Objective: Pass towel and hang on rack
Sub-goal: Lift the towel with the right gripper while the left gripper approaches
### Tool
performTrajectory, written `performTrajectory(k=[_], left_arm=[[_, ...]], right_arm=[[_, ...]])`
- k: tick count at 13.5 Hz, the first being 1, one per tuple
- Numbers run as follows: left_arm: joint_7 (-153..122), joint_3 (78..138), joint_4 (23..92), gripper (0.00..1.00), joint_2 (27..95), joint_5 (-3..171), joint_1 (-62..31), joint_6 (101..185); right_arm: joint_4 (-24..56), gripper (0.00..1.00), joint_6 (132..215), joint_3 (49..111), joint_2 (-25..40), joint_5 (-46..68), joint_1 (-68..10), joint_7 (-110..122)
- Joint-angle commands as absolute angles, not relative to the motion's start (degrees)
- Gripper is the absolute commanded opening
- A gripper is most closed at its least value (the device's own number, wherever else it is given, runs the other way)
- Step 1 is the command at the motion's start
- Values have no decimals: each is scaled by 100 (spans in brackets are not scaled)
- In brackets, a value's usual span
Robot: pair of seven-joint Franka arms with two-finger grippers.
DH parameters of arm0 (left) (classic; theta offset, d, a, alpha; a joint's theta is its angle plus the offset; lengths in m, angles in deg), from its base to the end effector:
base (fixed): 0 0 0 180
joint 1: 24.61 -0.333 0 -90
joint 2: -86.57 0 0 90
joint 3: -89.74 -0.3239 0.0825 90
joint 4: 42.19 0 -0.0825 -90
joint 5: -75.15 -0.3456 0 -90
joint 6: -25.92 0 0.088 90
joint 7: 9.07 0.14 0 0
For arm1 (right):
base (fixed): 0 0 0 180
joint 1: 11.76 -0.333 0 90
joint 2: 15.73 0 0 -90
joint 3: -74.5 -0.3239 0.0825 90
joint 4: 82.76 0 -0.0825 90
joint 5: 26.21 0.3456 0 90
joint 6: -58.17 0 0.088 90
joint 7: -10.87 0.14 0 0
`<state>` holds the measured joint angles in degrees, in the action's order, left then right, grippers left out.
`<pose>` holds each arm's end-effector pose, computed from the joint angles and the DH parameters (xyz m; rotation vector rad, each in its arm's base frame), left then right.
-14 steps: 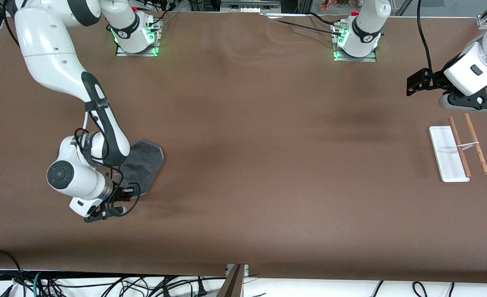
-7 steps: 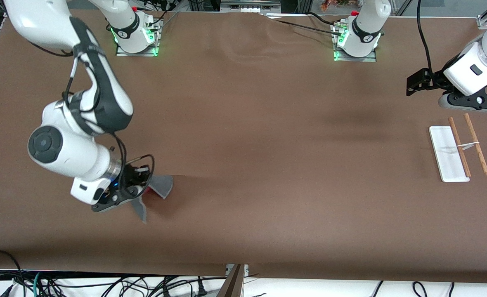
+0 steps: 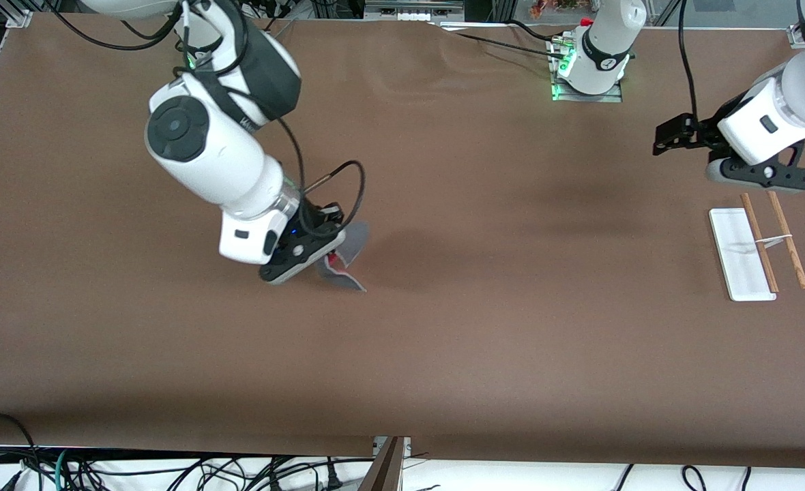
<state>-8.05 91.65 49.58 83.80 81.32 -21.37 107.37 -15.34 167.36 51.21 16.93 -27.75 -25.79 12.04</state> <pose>0.4997 -0.0610 0.5520 3.0155 -0.1685 -0.3522 0.6025 0.3634 0.4803 -2.7851 -0.7966 -0.1906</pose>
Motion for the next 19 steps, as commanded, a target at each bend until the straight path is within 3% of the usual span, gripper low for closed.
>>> performTrajectory(k=[1, 6, 12, 19], left_arm=[[-330, 9158, 4886, 100, 8069, 8385, -2136, 10660], [1075, 9167, 4904, 100, 7446, 10148, -2005, 10739], [3597, 9658, 5027, 100, 6935, 11108, -1898, 11774], [5498, 10950, 6431, 100, 6873, 11942, -1898, 14813]], right_arm=[[-1946, 0, 16724, 4849, 1687, -2744, -2678, 1298], [-1965, 0, 17373, 4769, 1696, -2753, -3170, 1307], [-1965, 0, 17708, 4760, 1688, -2753, -3522, 1315], [-1974, 0, 17910, 4760, 1696, -2744, -3646, 1315]])
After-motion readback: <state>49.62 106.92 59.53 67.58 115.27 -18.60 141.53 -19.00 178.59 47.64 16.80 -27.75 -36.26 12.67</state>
